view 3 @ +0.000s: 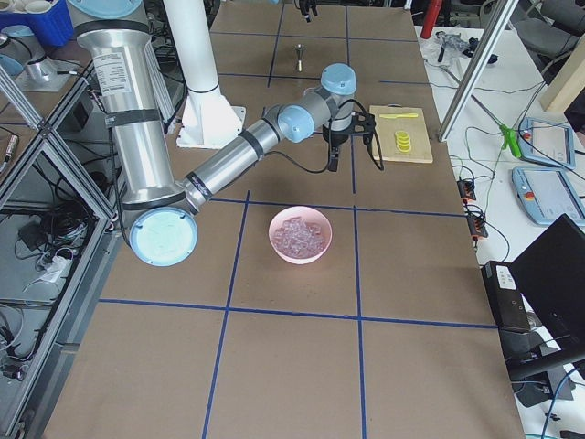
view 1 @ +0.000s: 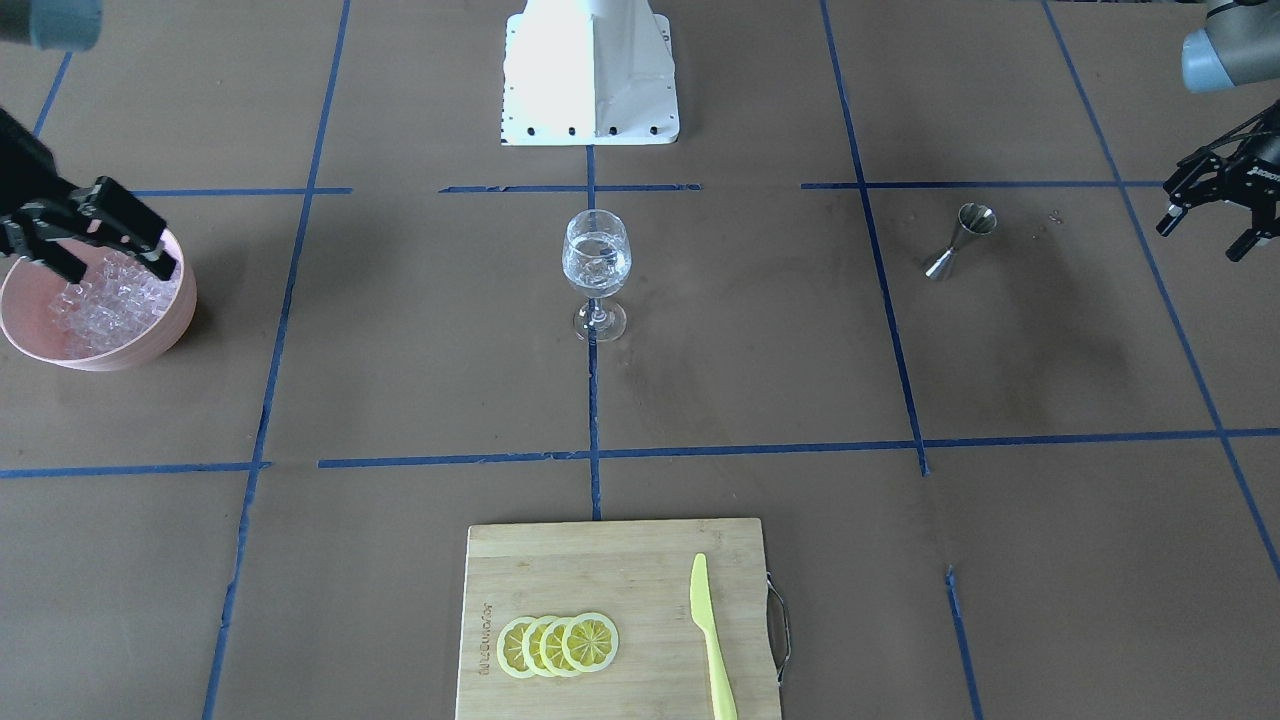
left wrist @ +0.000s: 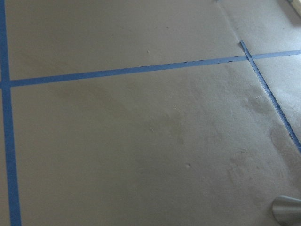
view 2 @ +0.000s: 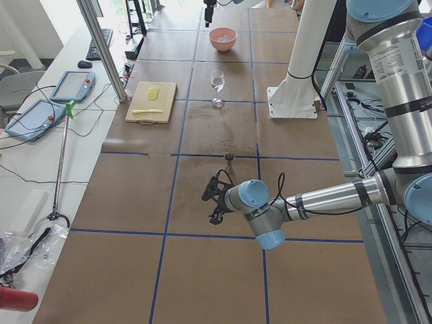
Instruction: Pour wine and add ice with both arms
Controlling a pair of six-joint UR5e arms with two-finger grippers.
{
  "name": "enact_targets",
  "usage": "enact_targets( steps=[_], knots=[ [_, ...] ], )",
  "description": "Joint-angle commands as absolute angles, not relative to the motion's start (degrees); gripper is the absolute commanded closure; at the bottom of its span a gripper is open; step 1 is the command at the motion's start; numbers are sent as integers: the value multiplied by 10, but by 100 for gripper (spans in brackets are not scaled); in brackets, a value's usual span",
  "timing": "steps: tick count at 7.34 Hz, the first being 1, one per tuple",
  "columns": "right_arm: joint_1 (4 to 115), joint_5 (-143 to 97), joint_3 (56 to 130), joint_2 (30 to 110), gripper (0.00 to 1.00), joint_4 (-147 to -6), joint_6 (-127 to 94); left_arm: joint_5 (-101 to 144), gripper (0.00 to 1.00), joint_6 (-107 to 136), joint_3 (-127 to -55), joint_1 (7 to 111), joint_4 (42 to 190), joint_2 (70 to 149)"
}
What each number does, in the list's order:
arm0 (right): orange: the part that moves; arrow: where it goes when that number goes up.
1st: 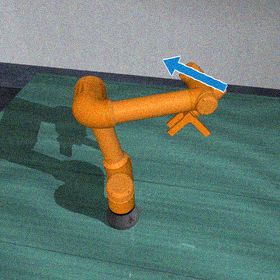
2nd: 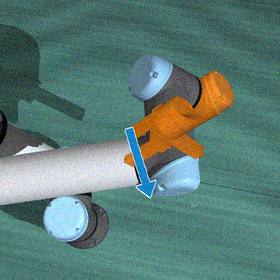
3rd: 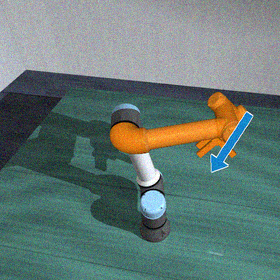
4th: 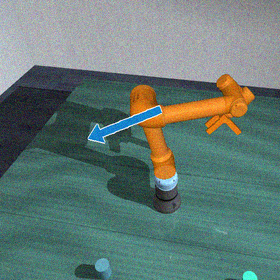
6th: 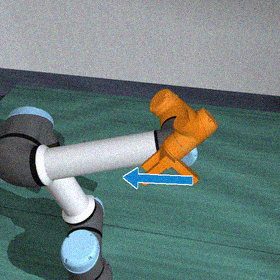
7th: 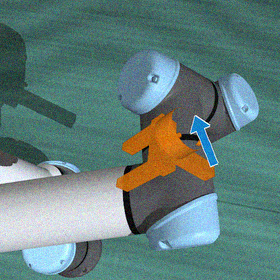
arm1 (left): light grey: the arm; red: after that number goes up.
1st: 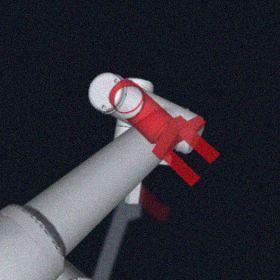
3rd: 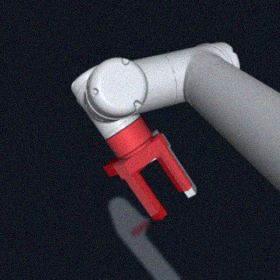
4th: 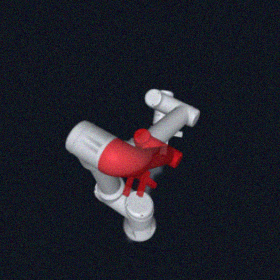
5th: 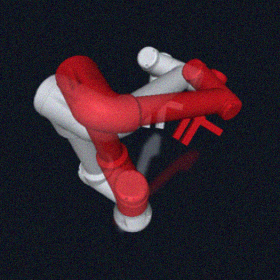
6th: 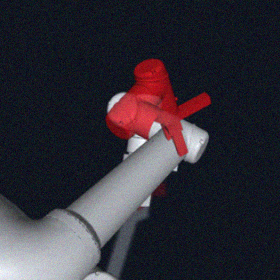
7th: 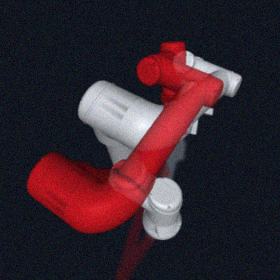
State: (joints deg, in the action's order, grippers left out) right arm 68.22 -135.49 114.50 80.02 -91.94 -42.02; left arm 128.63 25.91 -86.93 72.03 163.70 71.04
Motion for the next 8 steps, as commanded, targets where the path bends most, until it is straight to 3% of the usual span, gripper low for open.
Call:
enact_targets(
  steps=[1,4,8],
  knots=[
    [791,-1370,1047,817,0,-921,-192,1320,0,158,-889,781,1484,753],
    [845,-1334,924,809,0,-913,29,1339,0,69,-1002,819,1254,764],
    [873,-1330,900,814,0,-915,80,1339,0,-67,-1027,931,979,836]
  ],
)
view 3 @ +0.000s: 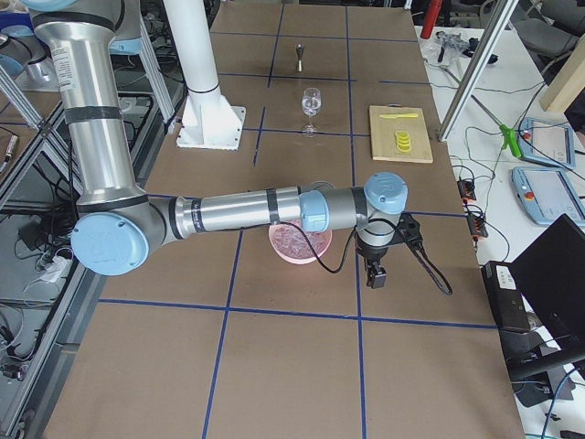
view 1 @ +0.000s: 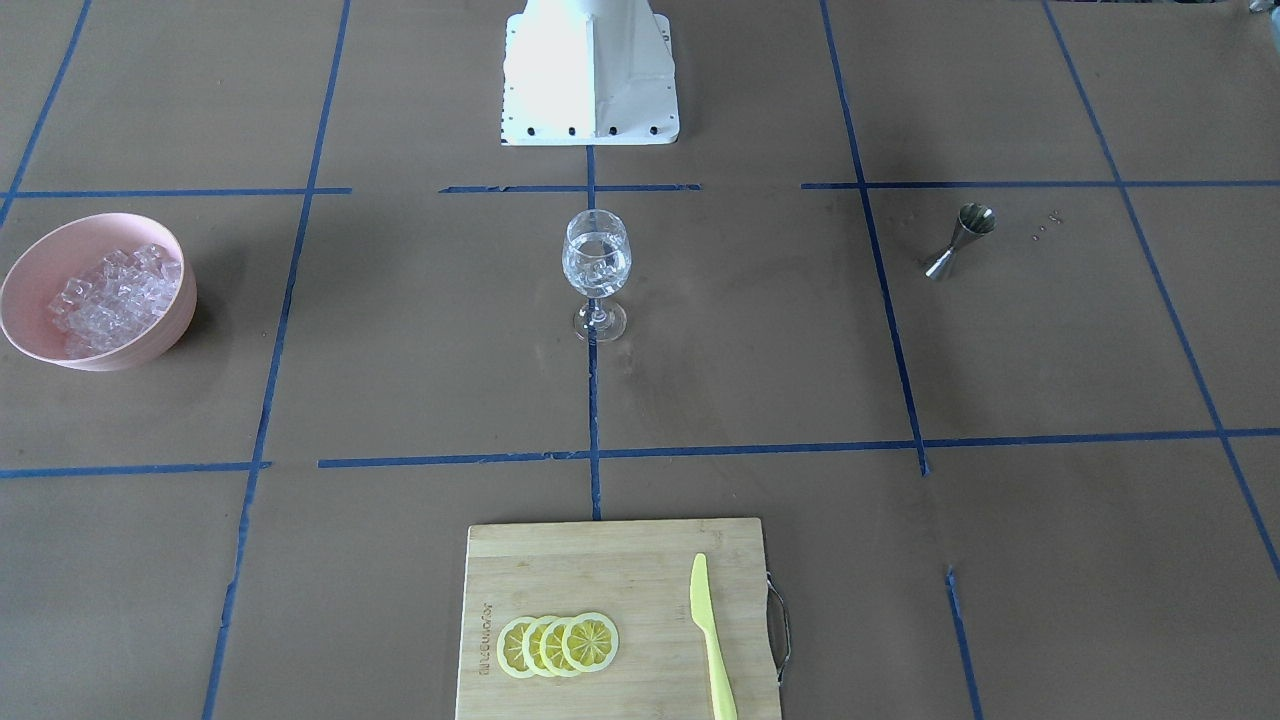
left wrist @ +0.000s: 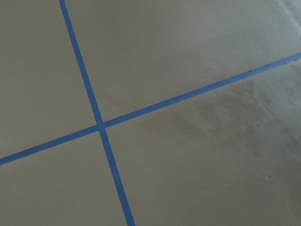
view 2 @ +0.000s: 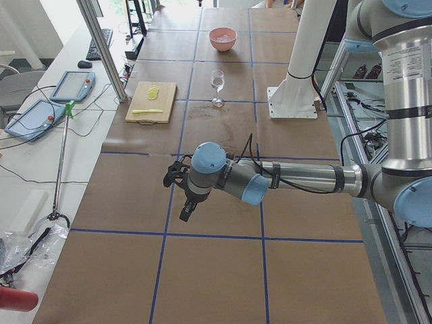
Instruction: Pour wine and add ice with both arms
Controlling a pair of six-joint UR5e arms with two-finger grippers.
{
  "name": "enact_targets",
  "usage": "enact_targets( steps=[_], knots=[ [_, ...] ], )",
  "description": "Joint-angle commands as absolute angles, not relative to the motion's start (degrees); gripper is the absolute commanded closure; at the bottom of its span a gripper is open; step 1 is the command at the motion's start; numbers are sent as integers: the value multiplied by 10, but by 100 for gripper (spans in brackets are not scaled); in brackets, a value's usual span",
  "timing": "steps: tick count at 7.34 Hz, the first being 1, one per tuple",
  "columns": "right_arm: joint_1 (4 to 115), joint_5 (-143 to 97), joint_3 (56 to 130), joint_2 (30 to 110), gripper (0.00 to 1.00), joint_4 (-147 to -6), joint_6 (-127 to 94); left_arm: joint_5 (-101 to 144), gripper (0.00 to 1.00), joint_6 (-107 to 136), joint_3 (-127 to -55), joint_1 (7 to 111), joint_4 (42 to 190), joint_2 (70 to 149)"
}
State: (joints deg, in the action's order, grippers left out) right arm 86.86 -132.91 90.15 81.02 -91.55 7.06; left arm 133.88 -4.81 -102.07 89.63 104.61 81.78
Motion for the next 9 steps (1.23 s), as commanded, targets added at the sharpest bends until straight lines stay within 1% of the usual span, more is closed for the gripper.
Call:
enact_targets(
  steps=[1,3,4,5,8,9],
  knots=[
    [873,-1331,900,816,0,-914,78,1339,0,-68,-1029,941,943,845],
    [873,-1333,905,819,0,-914,71,1352,0,-69,-1038,945,937,818],
    [873,-1332,904,819,0,-914,71,1353,0,-69,-1055,944,938,814],
    [873,-1332,904,820,0,-914,70,1354,0,-69,-1065,940,938,790],
    [873,-1336,906,825,0,-913,71,1364,0,-69,-1070,939,989,748],
    [873,-1336,906,825,0,-914,70,1363,0,-69,-1076,937,988,748]
  ],
)
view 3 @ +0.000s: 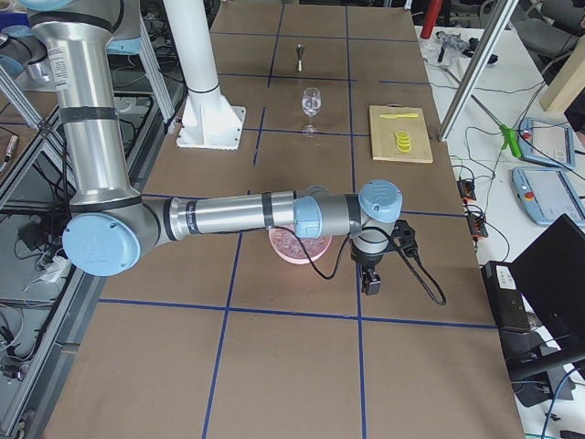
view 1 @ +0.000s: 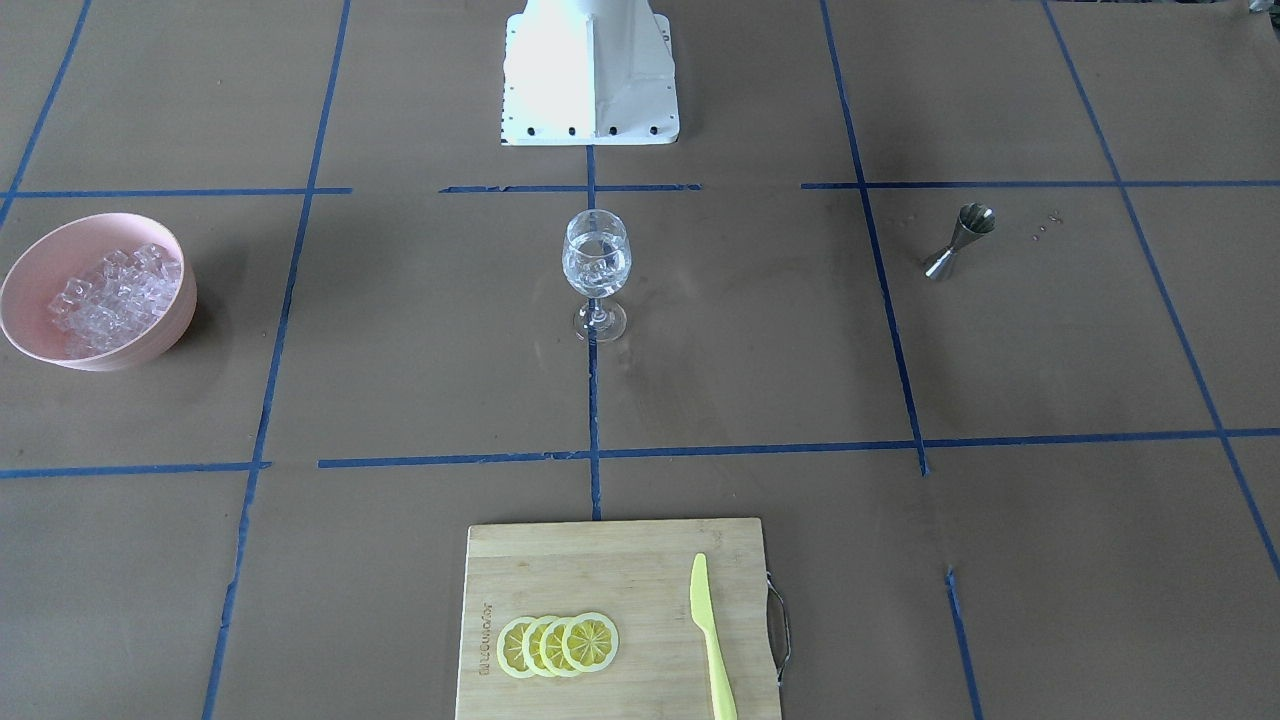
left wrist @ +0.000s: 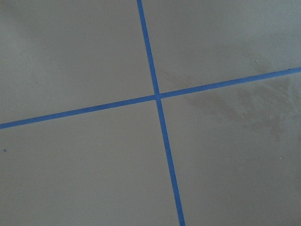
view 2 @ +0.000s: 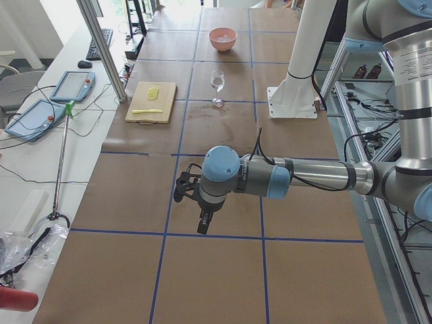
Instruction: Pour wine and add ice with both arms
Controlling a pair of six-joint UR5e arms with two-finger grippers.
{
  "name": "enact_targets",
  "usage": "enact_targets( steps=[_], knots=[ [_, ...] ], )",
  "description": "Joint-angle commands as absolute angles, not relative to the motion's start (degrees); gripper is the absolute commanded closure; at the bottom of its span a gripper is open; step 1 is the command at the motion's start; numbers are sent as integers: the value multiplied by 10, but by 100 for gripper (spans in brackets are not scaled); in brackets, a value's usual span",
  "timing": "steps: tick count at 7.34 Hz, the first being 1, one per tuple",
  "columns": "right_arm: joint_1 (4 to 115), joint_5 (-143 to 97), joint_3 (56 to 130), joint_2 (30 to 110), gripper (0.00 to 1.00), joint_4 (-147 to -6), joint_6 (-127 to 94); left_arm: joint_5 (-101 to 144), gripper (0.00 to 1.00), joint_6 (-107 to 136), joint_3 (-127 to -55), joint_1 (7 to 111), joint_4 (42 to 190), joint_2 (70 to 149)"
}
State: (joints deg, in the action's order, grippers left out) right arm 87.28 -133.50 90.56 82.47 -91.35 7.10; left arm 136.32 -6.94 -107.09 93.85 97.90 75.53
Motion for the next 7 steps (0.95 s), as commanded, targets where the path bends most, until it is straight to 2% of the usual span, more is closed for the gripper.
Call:
enact_targets(
  steps=[1,5,7],
  knots=[
    [873,-1336,907,825,0,-913,70,1358,0,-69,-1097,930,984,747],
    [873,-1335,906,825,0,-913,71,1356,0,-82,-1104,894,974,752],
    [873,-1335,906,825,0,-913,71,1296,0,-173,-1107,899,862,792]
  ],
)
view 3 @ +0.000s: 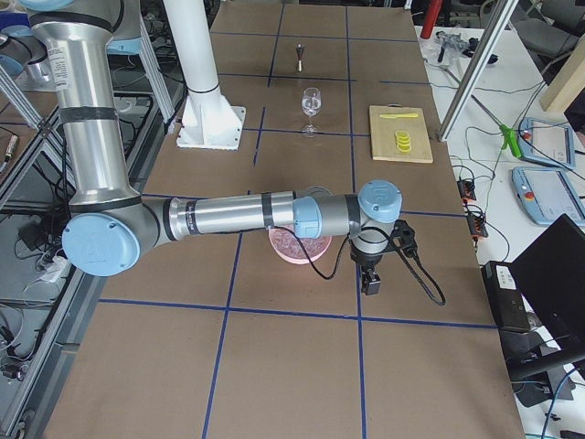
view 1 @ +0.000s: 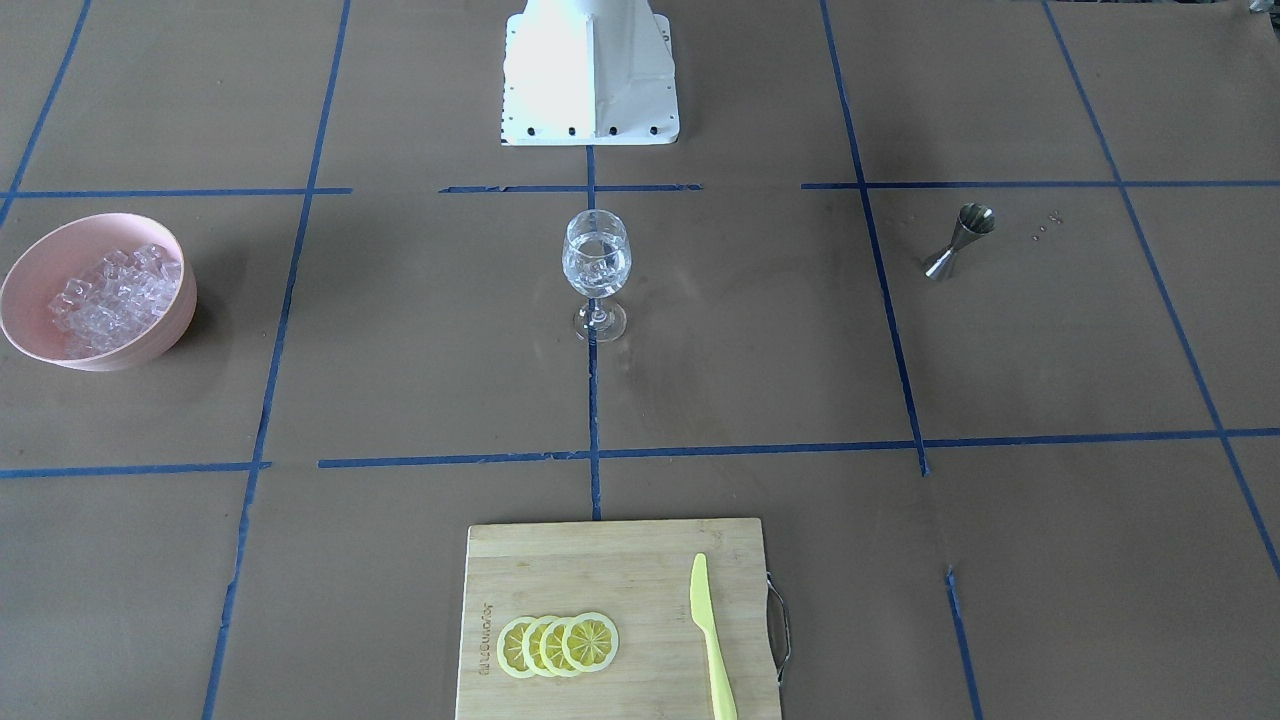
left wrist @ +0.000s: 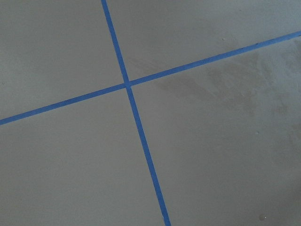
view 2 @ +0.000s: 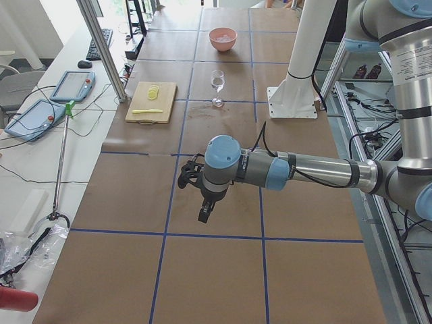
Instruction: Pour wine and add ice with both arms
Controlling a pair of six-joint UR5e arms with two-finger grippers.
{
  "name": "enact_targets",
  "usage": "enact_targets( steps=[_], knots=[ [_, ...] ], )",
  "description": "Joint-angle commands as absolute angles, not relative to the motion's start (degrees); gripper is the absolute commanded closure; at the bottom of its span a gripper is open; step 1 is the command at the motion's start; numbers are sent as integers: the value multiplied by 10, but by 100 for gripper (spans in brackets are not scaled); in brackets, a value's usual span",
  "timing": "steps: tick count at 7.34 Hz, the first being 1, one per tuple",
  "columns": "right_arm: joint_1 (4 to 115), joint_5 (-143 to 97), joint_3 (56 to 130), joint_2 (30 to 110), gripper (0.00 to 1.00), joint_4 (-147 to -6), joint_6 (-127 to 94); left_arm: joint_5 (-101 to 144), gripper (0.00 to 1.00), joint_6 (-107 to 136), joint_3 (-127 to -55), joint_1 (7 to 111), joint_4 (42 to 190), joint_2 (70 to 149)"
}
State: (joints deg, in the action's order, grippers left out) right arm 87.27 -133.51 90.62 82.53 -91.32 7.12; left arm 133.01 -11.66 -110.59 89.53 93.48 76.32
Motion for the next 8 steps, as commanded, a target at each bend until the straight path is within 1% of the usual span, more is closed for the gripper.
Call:
enact_targets(
  steps=[1,2,8],
  knots=[
    [873,-1336,907,825,0,-913,71,1294,0,-193,-1104,925,818,810],
    [873,-1336,907,825,0,-913,70,1295,0,-193,-1103,939,817,809],
    [873,-1344,909,827,0,-913,68,1303,0,-185,-1074,940,817,818]
  ],
)
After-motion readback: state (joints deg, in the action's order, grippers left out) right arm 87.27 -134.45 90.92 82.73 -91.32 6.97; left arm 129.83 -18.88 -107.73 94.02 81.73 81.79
